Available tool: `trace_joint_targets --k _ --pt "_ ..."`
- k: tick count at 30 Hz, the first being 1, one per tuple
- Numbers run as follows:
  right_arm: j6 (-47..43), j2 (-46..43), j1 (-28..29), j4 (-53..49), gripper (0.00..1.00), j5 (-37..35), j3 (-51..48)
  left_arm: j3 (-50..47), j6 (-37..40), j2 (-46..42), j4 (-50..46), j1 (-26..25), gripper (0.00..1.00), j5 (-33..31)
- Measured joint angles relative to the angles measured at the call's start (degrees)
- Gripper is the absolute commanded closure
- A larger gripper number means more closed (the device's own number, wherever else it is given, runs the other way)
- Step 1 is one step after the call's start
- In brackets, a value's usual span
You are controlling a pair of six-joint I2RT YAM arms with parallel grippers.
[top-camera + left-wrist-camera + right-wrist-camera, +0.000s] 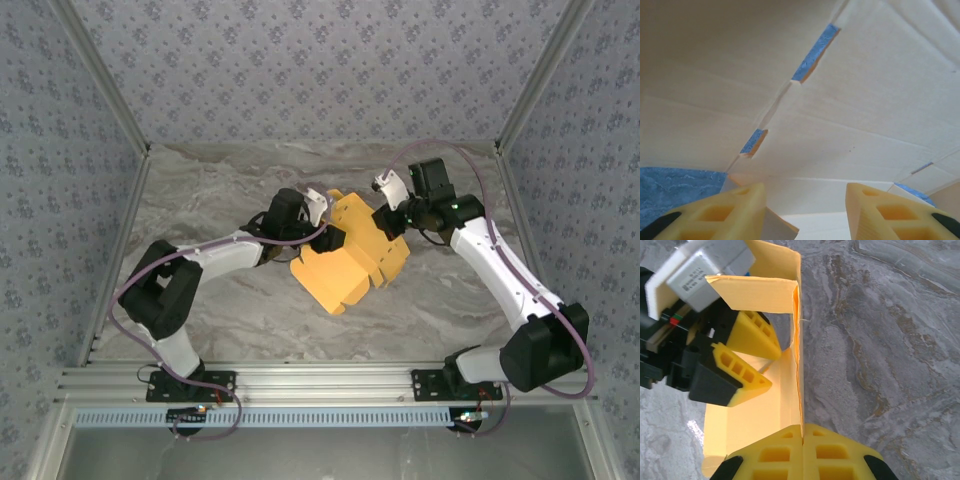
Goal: Fold the paper box
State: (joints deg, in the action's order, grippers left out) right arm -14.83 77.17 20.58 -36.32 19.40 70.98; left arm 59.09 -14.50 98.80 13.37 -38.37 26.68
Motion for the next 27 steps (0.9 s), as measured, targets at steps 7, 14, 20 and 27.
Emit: trace_joint_targets --k 7,14,20,27 --pt "-5.5 0.9 1.5 2.9 1.00 -8.9 -0.9 -5.6 -0.2 -7.1 -0.6 0.9 0.48 -1.6" --pt "-15.0 5.3 7.4 10.7 1.00 -20.8 -4.7 -13.1 -2.5 -14.7 -2.2 4.8 0.47 -5.4" --pt "-25.2 7.8 9.6 18.1 1.00 -26.0 -8.3 -15.4 -5.2 -18.3 -3.6 9.9 0.46 -9.3" --pt "-36.4 7.8 10.2 27.8 1.00 -27.1 -13.9 -15.3 -6.2 -17.9 -4.0 12.8 0.45 -11.5"
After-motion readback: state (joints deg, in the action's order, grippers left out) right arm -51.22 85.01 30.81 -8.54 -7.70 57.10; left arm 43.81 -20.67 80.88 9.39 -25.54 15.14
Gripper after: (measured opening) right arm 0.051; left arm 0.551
